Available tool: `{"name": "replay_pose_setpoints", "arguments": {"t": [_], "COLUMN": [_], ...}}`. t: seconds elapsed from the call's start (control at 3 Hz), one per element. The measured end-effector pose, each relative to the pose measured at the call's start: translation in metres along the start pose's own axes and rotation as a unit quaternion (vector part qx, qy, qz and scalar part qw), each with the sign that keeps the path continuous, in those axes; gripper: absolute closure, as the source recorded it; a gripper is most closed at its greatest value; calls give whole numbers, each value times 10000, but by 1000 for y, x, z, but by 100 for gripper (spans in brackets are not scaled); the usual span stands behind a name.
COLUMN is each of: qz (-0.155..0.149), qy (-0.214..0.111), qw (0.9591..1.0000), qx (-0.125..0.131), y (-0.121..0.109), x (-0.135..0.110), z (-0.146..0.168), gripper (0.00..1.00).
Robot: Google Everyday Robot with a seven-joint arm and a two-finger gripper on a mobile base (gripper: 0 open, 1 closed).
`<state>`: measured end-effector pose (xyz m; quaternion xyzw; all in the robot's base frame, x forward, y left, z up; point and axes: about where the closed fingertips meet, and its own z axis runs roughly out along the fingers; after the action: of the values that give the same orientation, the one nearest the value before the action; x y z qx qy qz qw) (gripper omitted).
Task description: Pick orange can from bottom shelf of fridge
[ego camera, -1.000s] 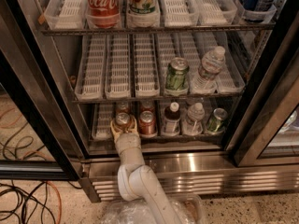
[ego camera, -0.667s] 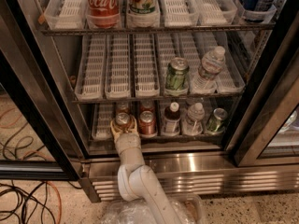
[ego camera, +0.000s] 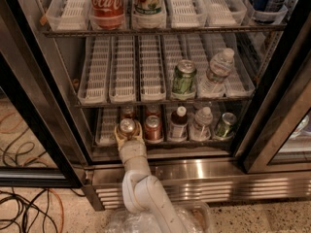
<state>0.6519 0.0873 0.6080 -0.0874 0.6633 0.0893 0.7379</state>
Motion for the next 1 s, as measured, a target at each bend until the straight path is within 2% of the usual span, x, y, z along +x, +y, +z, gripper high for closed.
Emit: {"name": "replay_pose_setpoints", "arguments": {"t": [0.33,1.0], "qz": [-19,-45], "qy": [-146,-177], "qw": [9999,9998], "qx": [-58,-101], "y": [3,5], "x": [-12,-17], "z": [-7,-10], "gripper": [100,100]}}
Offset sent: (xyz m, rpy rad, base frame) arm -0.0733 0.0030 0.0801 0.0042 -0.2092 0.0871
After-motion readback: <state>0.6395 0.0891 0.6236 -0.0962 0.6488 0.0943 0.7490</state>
